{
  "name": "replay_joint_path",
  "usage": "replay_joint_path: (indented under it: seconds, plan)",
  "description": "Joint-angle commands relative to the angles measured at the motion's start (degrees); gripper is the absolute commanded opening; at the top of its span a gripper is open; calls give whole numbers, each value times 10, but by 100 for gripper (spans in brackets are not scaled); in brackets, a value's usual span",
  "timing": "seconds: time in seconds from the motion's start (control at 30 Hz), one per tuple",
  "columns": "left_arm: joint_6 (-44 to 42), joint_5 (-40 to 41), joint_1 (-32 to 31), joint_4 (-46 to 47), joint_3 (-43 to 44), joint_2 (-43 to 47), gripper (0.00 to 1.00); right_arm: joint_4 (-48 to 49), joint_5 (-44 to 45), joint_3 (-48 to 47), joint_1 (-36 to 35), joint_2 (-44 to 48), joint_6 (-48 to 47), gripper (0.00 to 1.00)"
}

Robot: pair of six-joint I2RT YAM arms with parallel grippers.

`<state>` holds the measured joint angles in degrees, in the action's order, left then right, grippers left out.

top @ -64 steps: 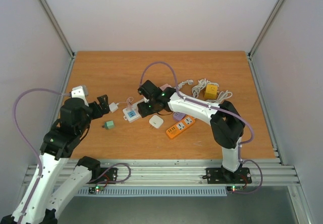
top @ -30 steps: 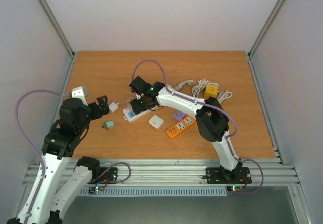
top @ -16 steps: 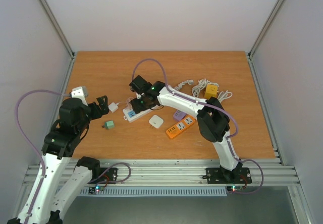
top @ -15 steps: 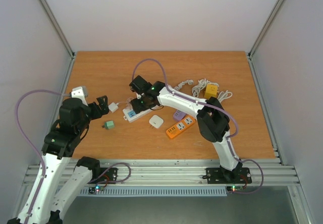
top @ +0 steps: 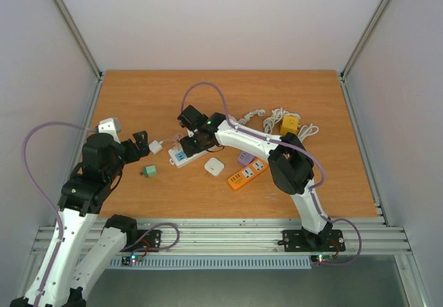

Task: Insert the plug

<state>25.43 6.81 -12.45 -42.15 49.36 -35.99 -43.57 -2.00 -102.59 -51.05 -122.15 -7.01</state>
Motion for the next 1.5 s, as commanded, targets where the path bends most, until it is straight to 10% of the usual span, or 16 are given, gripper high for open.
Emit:
replay_joint_path:
  seconds: [0.0,0.93,1.47]
  plan:
    - [-5,-1,4,30,-4,-2,99,-18,9,1,3,-23,-13,35]
    - [-5,-7,8,30,-5,-9,99,-128,87,17,5,-18,-1,36]
    - [47,-109,9,20,4,-74,99,-92,53,38,10,-3,27,56]
